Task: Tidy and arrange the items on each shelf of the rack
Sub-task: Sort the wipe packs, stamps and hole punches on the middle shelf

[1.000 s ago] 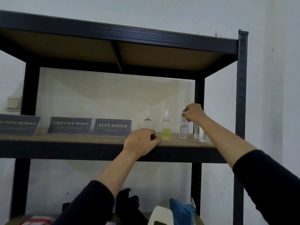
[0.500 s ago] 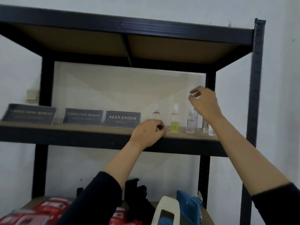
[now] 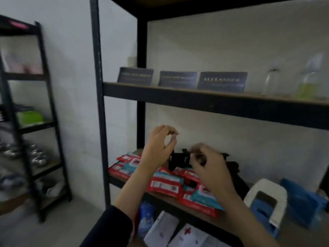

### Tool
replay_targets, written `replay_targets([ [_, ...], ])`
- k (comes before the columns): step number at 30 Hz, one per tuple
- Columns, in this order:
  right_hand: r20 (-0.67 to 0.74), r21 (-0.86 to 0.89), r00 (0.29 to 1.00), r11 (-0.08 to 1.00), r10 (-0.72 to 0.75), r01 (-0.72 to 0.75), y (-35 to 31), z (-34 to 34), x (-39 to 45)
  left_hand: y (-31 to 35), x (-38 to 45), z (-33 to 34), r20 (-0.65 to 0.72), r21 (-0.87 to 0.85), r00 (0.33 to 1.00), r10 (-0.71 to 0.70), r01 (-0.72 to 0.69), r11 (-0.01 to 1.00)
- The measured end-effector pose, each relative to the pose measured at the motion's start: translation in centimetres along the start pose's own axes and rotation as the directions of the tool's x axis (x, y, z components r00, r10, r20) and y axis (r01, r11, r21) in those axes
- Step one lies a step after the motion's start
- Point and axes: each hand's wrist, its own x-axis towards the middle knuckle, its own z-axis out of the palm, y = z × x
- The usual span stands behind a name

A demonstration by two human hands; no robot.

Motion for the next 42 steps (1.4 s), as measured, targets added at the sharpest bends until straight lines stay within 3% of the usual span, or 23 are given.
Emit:
replay_targets([
  [6,0.271,-0.178,0.947,0.976,0.173,-0.127,3.8,11.8,-2.8,-12.2,-7.4,-3.4,0.119,0.278,0.899,-0.422,0.378,0.883],
  [11,0.336,-0.310,0.929,0.950,0.152,-0.043,4.7,18.7,-2.5,-18.6,-8.9,-4.2,0.170,0.305,0.835,-0.523,0.460,0.834],
  [14,0.301,-0.335,0.934,0.939,0.190,-0.083,5.4,22.5,-0.5,-22.7,-7.7,-3.9,0.216,0.301,0.807,-0.550,0.481,0.823],
  [19,0.233,-0.374,0.940,0.915,0.250,-0.150,7.4,27.7,2.2,-29.0,-4.3,-1.6,0.324,0.233,0.797,-0.510,0.455,0.860],
  [25,0.223,-0.626,0.864,0.745,0.451,-0.228,8.5,29.5,1.3,-33.3,-0.8,3.2,0.477,0.125,0.786,-0.394,0.383,0.915],
  [27,0.212,-0.635,0.870,0.740,0.445,-0.224,8.6,29.5,1.1,-34.5,0.5,5.1,0.585,0.150,0.737,-0.339,0.312,0.938],
  [31,0.195,-0.647,0.886,0.734,0.421,-0.206,8.7,29.5,1.0,-36.3,2.1,8.5,0.780,0.265,0.555,-0.289,0.125,0.956],
  [32,0.212,-0.642,0.884,0.741,0.416,-0.196,8.7,29.5,1.0,-36.5,2.2,8.9,0.796,0.276,0.536,-0.280,0.090,0.957],
  [39,0.214,-0.648,0.889,0.740,0.404,-0.181,8.7,29.4,0.8,-38.0,2.4,10.0,0.791,0.276,0.568,-0.227,0.000,0.961],
  [42,0.208,-0.628,0.889,0.753,0.407,-0.198,8.6,29.4,0.8,-38.5,3.5,10.1,0.797,0.243,0.559,-0.228,0.048,0.969],
])
